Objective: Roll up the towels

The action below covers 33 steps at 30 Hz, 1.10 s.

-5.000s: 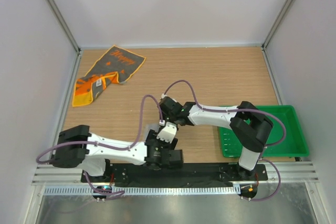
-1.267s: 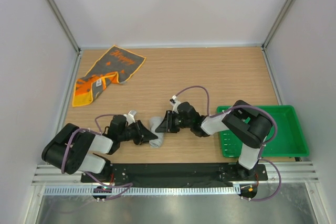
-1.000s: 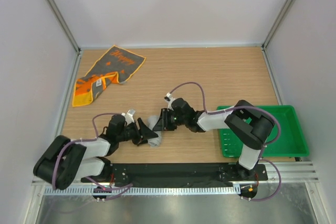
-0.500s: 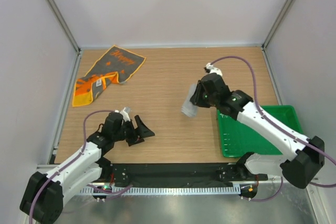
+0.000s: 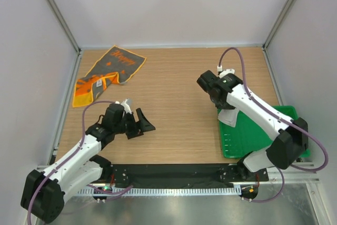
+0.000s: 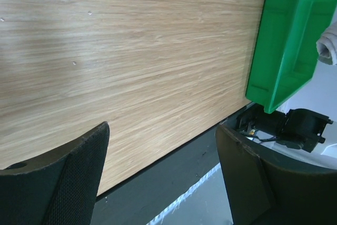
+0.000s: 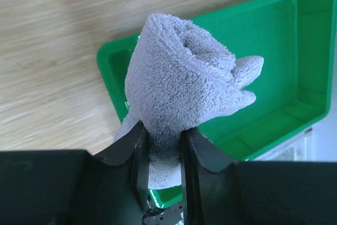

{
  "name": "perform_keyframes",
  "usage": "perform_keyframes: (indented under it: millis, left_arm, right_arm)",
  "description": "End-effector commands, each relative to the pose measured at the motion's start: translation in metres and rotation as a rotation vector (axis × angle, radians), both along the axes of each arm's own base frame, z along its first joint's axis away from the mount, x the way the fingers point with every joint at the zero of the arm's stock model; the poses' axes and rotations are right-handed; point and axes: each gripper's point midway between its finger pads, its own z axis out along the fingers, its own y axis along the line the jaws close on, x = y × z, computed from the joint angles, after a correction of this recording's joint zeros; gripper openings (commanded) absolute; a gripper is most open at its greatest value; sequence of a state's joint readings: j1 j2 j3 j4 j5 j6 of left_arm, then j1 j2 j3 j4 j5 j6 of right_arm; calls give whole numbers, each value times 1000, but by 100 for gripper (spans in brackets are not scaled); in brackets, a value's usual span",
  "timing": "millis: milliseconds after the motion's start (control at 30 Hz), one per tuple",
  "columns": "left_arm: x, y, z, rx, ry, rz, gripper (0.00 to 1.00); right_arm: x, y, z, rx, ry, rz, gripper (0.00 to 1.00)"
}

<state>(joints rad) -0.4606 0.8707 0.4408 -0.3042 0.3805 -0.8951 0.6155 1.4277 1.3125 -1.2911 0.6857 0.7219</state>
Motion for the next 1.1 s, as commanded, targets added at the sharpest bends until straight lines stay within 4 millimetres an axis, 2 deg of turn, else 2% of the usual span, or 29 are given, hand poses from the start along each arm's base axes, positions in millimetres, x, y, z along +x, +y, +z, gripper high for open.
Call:
perform_keyframes:
  millis: [0,167,367,533,700,733,767,833,933,967,1067]
  left_arm:
    - [-2,1,0,19,-3,-22,81]
    - [-2,1,2,19,-11,-22,81]
    - [-2,3,0,28,-8,-17,81]
    - [-1,5,1,37,-13,-9,81]
    - [0,7,1,49,-17,-2,80]
    - [0,6,2,47,-21,-1,81]
    - [0,7,2,48,-20,0,80]
    - [-1,8,2,49,-22,2,80]
    - [-1,9,0,54,-20,9,80]
    - [-1,9,1,53,-22,10,80]
    - [-1,10,2,56,-26,13,80]
  right_arm:
    - [-30,-30,-11,-190,202,0,1]
    - [-24,-27,-33,-273,308,21,1]
    - [-17,-21,-69,-327,424,48,1]
    - [-10,4,-93,-151,426,114,1]
    - [17,53,-109,120,341,209,1]
    - [15,70,-113,207,361,257,1]
    - [23,86,-114,277,323,290,1]
    - [21,115,-114,424,329,359,1]
    - [32,149,-101,575,262,442,1]
    - [39,165,-93,645,225,500,1]
    - [50,183,-69,717,128,588,1]
